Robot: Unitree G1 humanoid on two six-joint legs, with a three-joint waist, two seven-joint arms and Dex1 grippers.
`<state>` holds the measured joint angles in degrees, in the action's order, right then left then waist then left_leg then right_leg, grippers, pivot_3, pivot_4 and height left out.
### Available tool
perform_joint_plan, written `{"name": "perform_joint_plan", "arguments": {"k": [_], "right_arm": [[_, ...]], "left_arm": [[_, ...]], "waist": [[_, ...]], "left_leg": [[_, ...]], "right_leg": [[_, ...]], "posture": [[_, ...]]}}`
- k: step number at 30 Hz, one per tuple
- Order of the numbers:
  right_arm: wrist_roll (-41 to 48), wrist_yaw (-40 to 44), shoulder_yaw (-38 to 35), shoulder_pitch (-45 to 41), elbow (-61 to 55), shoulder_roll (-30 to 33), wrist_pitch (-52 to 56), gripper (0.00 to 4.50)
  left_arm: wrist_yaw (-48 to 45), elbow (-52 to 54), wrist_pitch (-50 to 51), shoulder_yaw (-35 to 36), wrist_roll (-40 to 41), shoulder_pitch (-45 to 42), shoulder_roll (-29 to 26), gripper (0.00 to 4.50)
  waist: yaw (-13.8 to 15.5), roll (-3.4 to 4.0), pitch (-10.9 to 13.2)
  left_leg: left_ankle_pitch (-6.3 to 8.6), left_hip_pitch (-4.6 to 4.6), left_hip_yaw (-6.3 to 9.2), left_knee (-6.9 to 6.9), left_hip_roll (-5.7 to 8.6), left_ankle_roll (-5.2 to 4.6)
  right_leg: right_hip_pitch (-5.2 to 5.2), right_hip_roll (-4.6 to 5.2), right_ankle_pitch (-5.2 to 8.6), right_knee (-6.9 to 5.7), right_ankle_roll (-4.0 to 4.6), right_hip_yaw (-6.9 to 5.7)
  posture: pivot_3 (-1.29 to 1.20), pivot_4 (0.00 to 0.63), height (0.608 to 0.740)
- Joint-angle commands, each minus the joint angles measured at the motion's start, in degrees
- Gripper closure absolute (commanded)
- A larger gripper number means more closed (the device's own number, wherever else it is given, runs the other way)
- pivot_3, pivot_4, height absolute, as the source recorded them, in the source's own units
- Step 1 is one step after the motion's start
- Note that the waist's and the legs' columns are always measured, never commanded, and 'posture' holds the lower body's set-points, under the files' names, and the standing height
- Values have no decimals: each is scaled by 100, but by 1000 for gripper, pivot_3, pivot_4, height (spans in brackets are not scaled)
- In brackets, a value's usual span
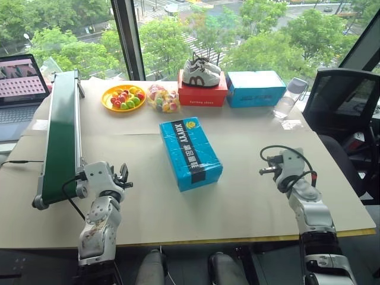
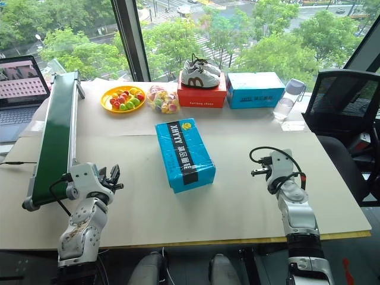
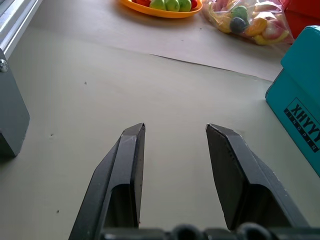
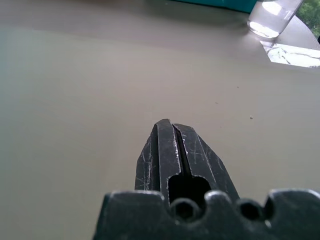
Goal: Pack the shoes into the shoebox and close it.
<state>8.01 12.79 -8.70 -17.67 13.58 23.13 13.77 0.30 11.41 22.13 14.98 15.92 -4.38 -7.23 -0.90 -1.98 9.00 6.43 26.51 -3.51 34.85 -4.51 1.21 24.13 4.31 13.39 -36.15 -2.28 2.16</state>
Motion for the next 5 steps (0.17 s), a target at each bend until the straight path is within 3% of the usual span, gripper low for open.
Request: {"name": "perform_joint_plan", "arguments": {"k": [1, 5], "right_arm": [[-53, 3, -125, -59, -45, 65, -275, 4471], [-65, 19, -123, -10, -75, 60, -291, 4471]], "left_arm": [[-94, 68, -200, 2, -65, -64, -85, 2434], [-130, 80, -222, 28, 2, -22, -56, 2434]], "waist": [[0, 0, 0], [0, 0, 0]], "left_leg": [[1, 0, 0, 0, 0, 1], [0, 0, 0, -2, 0, 0]], "right_leg": [[0, 0, 2, 0, 3, 0], [0, 0, 1, 0, 1, 0]], "posture": [[0, 150, 735], [0, 150, 735]]}}
